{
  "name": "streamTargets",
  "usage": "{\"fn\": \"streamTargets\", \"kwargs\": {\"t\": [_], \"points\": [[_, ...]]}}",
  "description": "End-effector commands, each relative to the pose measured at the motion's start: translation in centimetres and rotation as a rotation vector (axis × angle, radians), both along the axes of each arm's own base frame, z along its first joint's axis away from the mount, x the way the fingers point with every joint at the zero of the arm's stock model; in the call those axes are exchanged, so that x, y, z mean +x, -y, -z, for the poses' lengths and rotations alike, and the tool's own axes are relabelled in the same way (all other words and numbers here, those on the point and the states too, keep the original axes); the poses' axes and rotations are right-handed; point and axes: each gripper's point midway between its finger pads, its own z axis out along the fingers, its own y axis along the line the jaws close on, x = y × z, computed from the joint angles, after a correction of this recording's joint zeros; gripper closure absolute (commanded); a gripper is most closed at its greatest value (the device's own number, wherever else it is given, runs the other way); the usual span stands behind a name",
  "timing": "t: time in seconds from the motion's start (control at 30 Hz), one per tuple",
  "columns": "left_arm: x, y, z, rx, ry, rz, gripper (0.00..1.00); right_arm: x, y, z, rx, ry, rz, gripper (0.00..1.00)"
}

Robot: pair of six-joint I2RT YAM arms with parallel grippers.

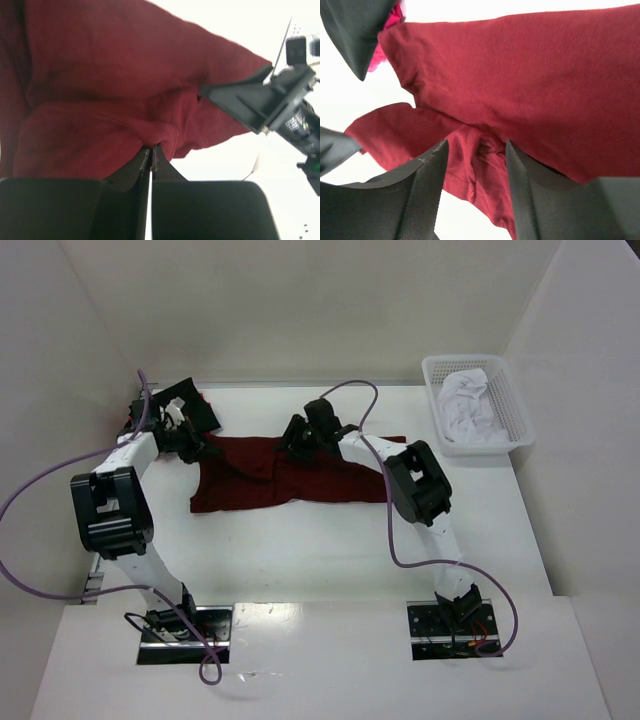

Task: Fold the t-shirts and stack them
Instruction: Fold the other side of the tshirt into a rectangle

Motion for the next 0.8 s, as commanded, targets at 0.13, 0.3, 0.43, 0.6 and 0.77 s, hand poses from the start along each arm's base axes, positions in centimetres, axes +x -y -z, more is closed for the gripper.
{"fn": "streamTargets", "kwargs": {"t": [0.13,0.3,0.43,0.6,0.77], "points": [[4.4,-1.1,1.1,-0.017,0.027,-0.035,1.0,0.6,0.6,-4.4,0.02,0.092,-0.006,0.42],[6.9,-1.6,0.6,-0.032,0.058,-0.048,1.0,0.3,2.3,-5.6,0.01,0.127,0.026,0.39],[8.4,-1.8,0.2,-0.05,0.082,-0.071,1.0,-0.2,3.6,-6.4,0.003,0.139,0.052,0.39],[8.8,-1.5,1.6,-0.081,0.062,-0.06,0.82,-1.0,4.5,-6.9,-0.007,0.154,0.061,0.39],[8.8,-2.1,0.9,-0.021,0.093,-0.061,0.32,-1.2,4.7,-7.7,-0.012,0.178,0.05,0.39]]}}
